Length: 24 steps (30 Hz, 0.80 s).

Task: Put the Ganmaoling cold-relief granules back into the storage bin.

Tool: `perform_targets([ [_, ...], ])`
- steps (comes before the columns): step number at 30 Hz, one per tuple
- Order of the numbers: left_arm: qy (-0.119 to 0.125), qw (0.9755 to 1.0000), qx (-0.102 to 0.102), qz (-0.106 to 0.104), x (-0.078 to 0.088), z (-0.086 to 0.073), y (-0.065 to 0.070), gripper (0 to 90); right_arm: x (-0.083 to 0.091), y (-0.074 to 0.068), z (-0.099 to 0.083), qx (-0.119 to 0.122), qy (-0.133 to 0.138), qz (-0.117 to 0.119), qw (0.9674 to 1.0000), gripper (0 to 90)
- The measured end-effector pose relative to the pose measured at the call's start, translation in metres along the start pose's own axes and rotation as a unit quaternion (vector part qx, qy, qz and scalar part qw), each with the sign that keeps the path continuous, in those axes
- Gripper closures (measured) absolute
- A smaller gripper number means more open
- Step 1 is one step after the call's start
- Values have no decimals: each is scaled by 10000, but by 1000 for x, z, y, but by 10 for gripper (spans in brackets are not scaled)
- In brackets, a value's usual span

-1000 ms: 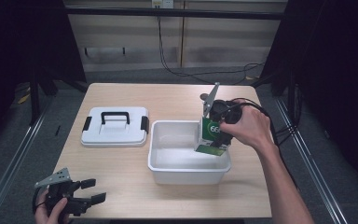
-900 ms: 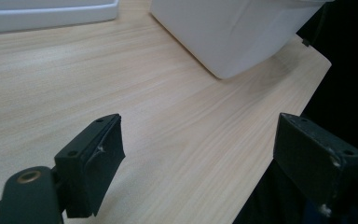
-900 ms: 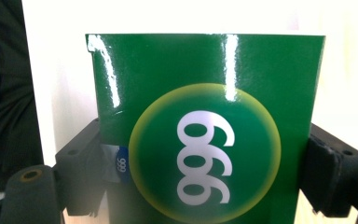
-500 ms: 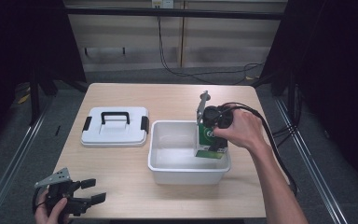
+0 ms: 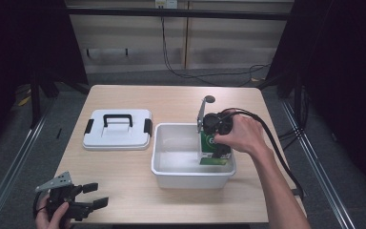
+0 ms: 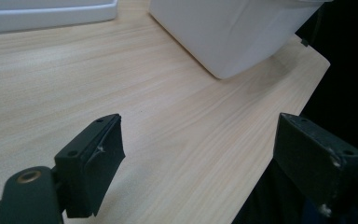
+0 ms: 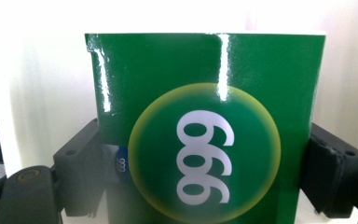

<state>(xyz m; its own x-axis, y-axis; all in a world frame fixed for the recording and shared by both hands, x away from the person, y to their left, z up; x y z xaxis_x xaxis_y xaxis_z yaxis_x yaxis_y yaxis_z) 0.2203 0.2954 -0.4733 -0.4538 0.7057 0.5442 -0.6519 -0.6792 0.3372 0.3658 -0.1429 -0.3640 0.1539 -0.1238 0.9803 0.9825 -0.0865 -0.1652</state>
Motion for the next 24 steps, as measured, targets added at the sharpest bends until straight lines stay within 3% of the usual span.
perform_targets([
  [17,2,10000,16,8,0,0,0,160,-22,3,-3,22,-141,204,9997,147],
  [24,-8,10000,12,2,0,0,0,160,-30,3,-4,50,-142,177,9997,146],
])
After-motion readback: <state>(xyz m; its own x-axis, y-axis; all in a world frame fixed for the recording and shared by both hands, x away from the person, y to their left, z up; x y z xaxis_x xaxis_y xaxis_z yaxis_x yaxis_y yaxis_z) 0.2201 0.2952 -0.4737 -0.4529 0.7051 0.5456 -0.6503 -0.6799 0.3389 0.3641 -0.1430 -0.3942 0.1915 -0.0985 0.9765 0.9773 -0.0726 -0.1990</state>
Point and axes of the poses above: each handheld gripper's, and its own axes: x roughly backward along the jaws, z roughly out of its top, y roughly to its right, the point moved 1 cm from there along -x, roughly forward along the jaws, and after that the axes turned 8 degrees about z, right-handed, at the moved point
